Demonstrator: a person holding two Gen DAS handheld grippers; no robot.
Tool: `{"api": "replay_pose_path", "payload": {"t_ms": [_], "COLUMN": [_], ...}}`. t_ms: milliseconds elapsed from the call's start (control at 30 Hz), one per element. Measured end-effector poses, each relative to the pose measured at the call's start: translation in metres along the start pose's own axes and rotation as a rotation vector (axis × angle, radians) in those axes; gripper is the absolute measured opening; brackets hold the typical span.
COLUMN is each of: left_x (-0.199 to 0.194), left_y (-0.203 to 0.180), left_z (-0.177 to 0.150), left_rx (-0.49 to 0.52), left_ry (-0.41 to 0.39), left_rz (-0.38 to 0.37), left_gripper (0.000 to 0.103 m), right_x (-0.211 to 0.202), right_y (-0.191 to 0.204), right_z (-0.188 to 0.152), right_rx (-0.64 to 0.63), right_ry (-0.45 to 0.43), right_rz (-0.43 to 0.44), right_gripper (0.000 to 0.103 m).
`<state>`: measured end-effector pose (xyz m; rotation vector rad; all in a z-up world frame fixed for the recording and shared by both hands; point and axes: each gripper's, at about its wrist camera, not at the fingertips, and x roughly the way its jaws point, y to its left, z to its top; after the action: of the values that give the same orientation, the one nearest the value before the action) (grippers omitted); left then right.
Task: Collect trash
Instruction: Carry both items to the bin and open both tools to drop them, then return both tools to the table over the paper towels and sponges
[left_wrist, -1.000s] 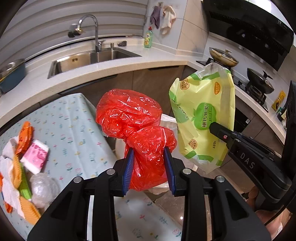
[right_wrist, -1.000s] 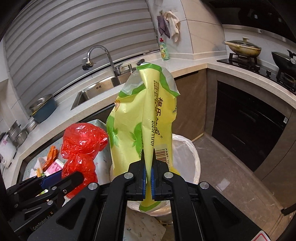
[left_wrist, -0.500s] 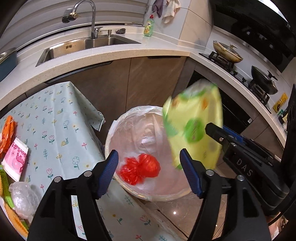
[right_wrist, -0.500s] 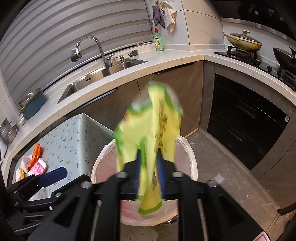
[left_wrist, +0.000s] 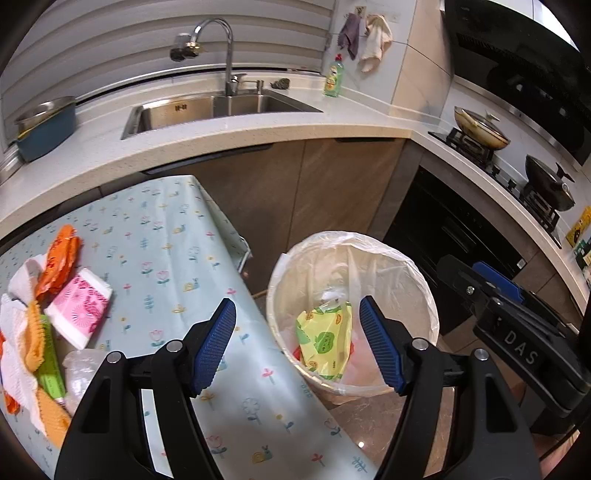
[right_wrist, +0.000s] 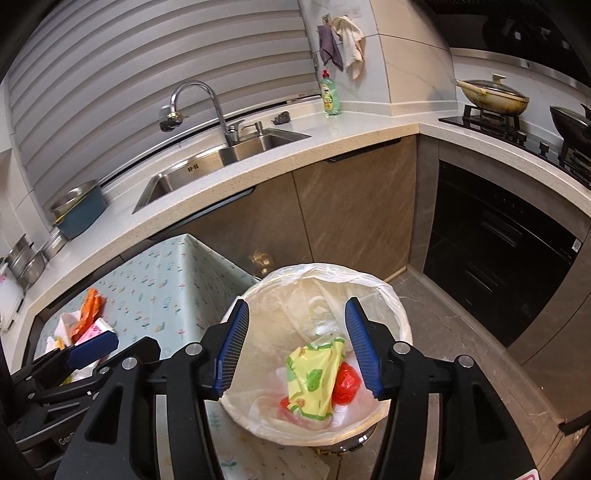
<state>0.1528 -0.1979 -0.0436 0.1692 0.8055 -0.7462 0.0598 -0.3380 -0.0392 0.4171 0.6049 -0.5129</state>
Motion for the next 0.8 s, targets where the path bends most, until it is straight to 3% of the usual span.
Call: {"api": "replay_pose_path", "payload": {"t_ms": [567, 633, 800], "left_x": [-0.079, -0.089, -0.112], "left_y": [0.080, 0.094, 0.129], "left_z": [-0.027, -0.034, -0.048], "left_rx": [-0.135, -0.157, -0.205], "left_ry": [-0.079, -0.085, -0.098], "left_rz": [0.160, 0.186, 0.253], "left_gripper": [0.066, 0.074, 0.075], "right_x": [-0.047, -0.051, -0.058], "right_y": [0.102, 0.116, 0.152], "right_z": [-0.018, -0.023, -0.036], "right_rx": [-0.140, -0.162, -0.210], "right_ry": [-0.030, -0.028, -0.010], "right_rz": [0.131, 0.148, 0.201], "right_gripper": [0.063, 0.064, 0.064]}}
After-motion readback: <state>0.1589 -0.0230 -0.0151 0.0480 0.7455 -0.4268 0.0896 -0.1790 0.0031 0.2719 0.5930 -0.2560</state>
